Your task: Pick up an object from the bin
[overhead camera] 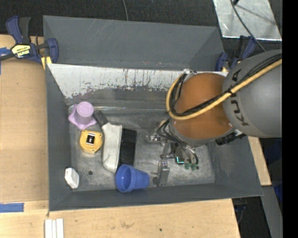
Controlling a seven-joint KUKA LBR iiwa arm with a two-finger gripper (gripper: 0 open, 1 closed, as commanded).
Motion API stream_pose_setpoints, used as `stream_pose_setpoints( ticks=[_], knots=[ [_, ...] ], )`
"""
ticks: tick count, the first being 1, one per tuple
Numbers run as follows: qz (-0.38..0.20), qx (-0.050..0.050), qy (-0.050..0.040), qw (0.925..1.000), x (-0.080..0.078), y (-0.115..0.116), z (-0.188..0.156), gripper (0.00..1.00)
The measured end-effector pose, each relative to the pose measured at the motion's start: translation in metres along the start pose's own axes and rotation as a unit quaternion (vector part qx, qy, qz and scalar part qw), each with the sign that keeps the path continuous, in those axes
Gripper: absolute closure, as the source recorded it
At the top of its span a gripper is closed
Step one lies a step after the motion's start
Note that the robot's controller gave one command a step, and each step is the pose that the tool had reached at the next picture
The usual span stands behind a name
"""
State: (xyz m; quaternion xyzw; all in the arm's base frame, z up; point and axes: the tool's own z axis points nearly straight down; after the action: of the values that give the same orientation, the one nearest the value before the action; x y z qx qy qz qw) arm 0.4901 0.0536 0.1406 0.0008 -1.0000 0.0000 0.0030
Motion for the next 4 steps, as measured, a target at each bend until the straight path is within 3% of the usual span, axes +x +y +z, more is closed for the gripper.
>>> stream_pose_setpoints(
  ticks=[2,3,4],
  knots=[
    [0.001,0.000,-0.0044,1.0000,-0.002,0.001,-0.002,0.00],
    [-0.013,0.000,0.0032,0.9999,-0.008,0.027,-0.005,0.00],
    [-0.009,-0.001,-0.0125,0.9999,-0.018,0.023,-0.004,0.00]
  ],
)
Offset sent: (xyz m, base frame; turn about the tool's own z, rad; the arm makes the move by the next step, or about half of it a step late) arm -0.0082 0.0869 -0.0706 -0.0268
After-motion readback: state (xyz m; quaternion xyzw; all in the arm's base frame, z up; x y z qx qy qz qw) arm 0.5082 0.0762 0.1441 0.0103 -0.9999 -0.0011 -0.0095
